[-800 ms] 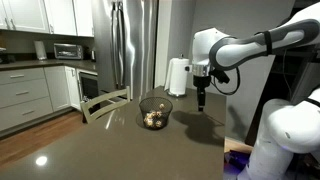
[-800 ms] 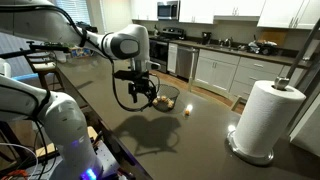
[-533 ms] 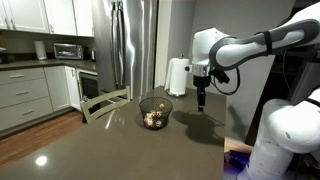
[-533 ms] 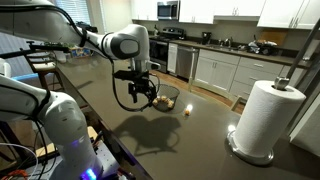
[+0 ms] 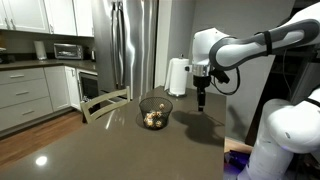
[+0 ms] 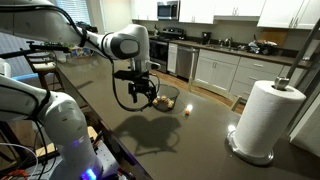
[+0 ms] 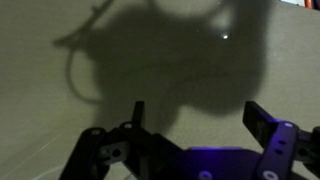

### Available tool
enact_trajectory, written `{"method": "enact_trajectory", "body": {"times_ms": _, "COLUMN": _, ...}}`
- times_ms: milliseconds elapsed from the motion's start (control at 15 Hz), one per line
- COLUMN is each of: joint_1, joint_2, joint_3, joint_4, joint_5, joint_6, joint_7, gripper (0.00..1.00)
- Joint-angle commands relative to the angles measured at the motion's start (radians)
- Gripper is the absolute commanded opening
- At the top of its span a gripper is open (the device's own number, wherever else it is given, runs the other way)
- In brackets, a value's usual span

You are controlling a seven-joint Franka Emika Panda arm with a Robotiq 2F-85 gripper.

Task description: Rotate the dustbin in a counterclockwise direction

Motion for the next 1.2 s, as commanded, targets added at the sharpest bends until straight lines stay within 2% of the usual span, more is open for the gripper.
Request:
{"method": "enact_trajectory", "body": {"times_ms": 0, "joint_1": 0.02, "joint_2": 0.017, "joint_3": 0.0, "joint_4": -0.004, "joint_5": 0.008, "joint_6": 0.014, "joint_7": 0.016, "gripper": 1.0}}
{"method": "enact_trajectory", "body": {"times_ms": 267, "joint_1": 0.056, "joint_2": 0.054, "joint_3": 0.001, "joint_4": 0.009, "joint_5": 0.063, "joint_6": 0.032, "joint_7": 0.025, "gripper": 1.0}}
{"method": "enact_trajectory", "body": {"times_ms": 733, "joint_1": 0.132, "joint_2": 0.105, "joint_3": -0.01, "joint_4": 0.058, "joint_5": 0.268, "joint_6": 0.1, "joint_7": 0.007, "gripper": 1.0}}
{"method": "enact_trajectory", "body": {"times_ms": 1133, "joint_1": 0.134, "joint_2": 0.099, "joint_3": -0.023, "joint_4": 0.091, "joint_5": 0.397, "joint_6": 0.183, "joint_7": 0.03, "gripper": 1.0}}
